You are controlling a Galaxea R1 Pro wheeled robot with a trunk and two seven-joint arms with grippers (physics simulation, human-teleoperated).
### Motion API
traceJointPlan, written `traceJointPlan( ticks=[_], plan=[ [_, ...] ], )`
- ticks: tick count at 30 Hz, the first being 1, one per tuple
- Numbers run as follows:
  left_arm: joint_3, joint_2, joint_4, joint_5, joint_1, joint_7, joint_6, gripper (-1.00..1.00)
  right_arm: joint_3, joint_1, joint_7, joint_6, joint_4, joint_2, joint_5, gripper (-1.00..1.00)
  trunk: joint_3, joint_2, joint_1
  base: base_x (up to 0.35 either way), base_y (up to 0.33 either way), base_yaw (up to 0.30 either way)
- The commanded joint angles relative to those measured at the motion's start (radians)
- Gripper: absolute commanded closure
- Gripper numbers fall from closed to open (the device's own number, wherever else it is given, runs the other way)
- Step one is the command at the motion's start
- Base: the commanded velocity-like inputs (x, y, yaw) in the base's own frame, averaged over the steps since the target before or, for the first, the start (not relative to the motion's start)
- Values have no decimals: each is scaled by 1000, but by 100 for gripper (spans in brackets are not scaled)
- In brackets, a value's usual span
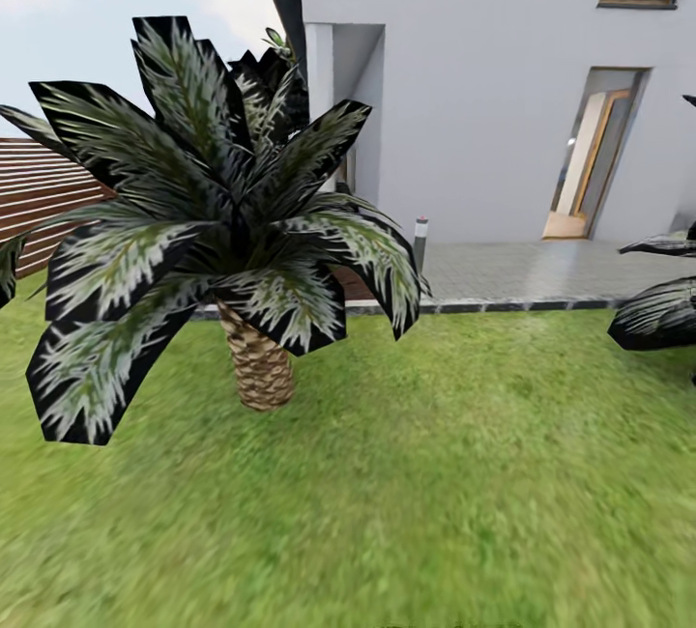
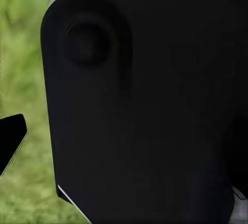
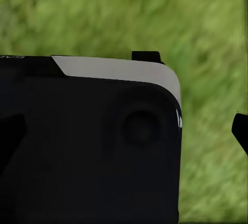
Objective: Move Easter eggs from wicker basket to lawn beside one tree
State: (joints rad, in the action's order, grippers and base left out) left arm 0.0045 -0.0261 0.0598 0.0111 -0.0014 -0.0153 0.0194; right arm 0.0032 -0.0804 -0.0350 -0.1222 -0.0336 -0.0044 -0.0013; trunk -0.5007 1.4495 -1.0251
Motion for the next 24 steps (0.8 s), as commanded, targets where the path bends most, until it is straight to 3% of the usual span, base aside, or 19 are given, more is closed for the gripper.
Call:
traceJointPlan(
  ticks=[1, 24],
  plan=[
    [1, 0, 0, 1, 0, -2, 2, -100, 0, -1, -3, -4, 1, 0, 0, -100, -1, 0, 0, 0, 0, -296],
    [1, 0, 0, 1, 0, -2, 2, -100, 0, -1, -3, -4, 1, 0, 0, -100, -1, 0, 0, 0, 0, -297]
  ],
)
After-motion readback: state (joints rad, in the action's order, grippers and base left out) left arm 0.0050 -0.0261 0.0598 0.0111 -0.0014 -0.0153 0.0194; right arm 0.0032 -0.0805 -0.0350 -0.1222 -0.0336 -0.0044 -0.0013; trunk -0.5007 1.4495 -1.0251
